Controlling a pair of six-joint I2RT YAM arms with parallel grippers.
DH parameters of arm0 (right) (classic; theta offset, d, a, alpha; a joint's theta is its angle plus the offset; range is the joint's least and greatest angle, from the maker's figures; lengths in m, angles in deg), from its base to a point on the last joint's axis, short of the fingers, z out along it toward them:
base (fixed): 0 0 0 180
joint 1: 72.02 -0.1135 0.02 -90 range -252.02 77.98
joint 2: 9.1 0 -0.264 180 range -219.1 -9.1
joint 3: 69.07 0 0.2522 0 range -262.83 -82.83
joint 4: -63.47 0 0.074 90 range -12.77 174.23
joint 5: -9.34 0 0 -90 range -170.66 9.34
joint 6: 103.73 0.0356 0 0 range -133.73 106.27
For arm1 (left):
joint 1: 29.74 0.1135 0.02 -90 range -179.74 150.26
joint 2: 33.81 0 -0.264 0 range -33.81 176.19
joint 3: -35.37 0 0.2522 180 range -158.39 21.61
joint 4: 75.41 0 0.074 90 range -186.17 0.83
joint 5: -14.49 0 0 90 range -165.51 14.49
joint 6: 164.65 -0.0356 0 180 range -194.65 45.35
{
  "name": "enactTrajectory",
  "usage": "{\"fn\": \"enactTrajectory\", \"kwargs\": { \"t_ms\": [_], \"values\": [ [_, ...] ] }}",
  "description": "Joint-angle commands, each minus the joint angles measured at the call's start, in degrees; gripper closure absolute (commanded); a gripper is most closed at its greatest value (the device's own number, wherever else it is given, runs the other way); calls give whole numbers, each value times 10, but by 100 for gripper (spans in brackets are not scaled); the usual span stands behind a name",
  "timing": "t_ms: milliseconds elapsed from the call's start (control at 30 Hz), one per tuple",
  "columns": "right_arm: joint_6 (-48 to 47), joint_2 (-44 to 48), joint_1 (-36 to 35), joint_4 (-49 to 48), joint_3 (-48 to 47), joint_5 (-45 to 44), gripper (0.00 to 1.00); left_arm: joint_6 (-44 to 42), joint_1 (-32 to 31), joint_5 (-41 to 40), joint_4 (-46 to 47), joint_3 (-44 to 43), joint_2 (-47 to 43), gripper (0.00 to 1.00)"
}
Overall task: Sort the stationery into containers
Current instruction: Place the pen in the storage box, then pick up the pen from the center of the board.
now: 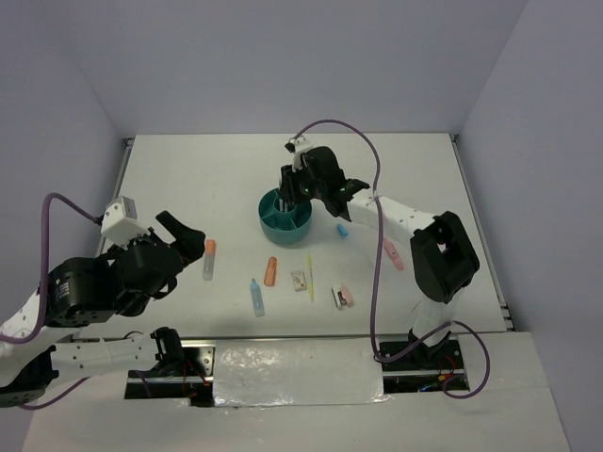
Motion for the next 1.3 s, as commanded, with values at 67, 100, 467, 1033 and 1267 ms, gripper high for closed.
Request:
{"fn": "enactTrajectory", "kwargs": {
  "t_ms": [67,100,467,1033,1267],
  "values": [
    [-4,35,-4,-30,4,31,57,-21,2,-10,12,-3,-14,1],
    [-5,48,-4,-27,2,35,54,-24,2,-10,15,-2,-16,1],
    [62,208,-5,100,-9,-113,30,-92,3,44,75,29,52,1],
    [273,272,-54,326,240,-272,55,-240,57,259,205,30,249,1],
    [171,218,40,341,251,-209,55,-280,56,331,254,37,282,3]
  ]
}}
